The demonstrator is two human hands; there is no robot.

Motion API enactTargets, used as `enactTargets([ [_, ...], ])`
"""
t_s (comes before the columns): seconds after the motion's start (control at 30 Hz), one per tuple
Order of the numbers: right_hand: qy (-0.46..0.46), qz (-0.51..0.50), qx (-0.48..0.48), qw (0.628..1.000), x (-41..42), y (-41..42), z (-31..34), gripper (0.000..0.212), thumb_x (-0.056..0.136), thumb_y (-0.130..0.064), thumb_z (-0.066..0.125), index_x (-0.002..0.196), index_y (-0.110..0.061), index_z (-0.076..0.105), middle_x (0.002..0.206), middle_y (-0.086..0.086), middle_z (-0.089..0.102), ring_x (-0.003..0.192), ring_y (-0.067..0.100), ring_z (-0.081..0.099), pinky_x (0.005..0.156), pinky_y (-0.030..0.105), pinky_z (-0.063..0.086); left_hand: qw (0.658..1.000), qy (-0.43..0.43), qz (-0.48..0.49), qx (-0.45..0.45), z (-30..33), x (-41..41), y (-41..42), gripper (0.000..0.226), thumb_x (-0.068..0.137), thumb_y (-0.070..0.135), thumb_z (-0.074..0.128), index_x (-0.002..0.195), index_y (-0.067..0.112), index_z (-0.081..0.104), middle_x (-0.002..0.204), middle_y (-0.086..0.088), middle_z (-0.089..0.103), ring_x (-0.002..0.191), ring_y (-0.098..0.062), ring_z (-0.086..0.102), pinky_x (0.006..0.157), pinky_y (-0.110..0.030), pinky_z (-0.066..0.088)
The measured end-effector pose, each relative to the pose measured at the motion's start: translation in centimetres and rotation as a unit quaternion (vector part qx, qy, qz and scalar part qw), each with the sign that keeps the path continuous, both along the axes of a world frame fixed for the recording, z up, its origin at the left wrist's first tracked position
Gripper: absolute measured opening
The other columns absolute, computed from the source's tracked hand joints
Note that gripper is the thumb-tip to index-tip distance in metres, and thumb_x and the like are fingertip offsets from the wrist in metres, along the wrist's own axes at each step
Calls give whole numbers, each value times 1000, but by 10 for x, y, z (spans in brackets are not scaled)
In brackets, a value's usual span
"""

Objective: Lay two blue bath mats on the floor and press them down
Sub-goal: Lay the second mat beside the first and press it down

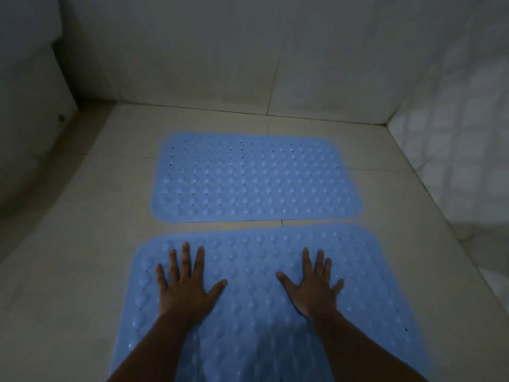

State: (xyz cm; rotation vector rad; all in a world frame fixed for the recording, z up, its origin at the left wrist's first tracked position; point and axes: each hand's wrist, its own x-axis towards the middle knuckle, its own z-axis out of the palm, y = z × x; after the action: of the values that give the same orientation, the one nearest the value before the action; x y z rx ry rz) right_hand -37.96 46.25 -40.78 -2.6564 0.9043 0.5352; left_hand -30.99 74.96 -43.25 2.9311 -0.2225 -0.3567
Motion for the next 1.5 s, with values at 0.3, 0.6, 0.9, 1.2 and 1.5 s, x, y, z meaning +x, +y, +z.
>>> enactTargets([
  [0.3, 14, -9, 49, 999, 22, -16, 23, 102, 75, -92, 38, 157, -44, 0, 167, -4, -18, 155, 25, -11, 117, 69, 2, 995, 88, -21, 35, 15, 26, -5, 106, 77, 94, 18, 158, 35, -18, 165, -3, -32, 153, -36, -23, 121, -64, -6],
  [0.6, 6, -18, 36, 999, 26, -16, 16, 109, 70, -95, 40, 157, -45, -3, 167, -4, -20, 155, 25, -13, 117, 70, 1, 994, 100, -35, 35, 21, 42, -7, 109, 76, 95, 25, 159, 37, -16, 165, -2, -30, 154, -35, -22, 121, -64, -5],
  [0.9, 12, -23, 32, 999, 31, -13, 12, 112, 67, -96, 41, 157, -44, -2, 167, -2, -18, 155, 27, -11, 116, 71, 1, 990, 129, -49, 36, 26, 50, -2, 109, 77, 94, 30, 158, 37, -17, 164, -1, -33, 153, -34, -24, 121, -64, -6],
  [1.2, 29, -21, 38, 999, 32, -20, 17, 113, 66, -98, 39, 157, -43, 0, 168, -1, -15, 155, 28, -8, 116, 71, 3, 989, 133, -58, 26, 31, 55, -2, 106, 80, 91, 32, 159, 37, -15, 165, -1, -30, 154, -34, -21, 122, -64, -4],
  [1.5, -242, 72, 13, 968, 111, 53, 26, 50, 92, -57, 54, 133, -28, 57, 148, -1, 48, 147, 22, 30, 119, 61, 18, 989, -136, -52, -19, 20, 76, 14, 78, 92, 64, 21, 155, 20, 38, 167, -7, 26, 157, -32, 10, 124, -60, 12],
])
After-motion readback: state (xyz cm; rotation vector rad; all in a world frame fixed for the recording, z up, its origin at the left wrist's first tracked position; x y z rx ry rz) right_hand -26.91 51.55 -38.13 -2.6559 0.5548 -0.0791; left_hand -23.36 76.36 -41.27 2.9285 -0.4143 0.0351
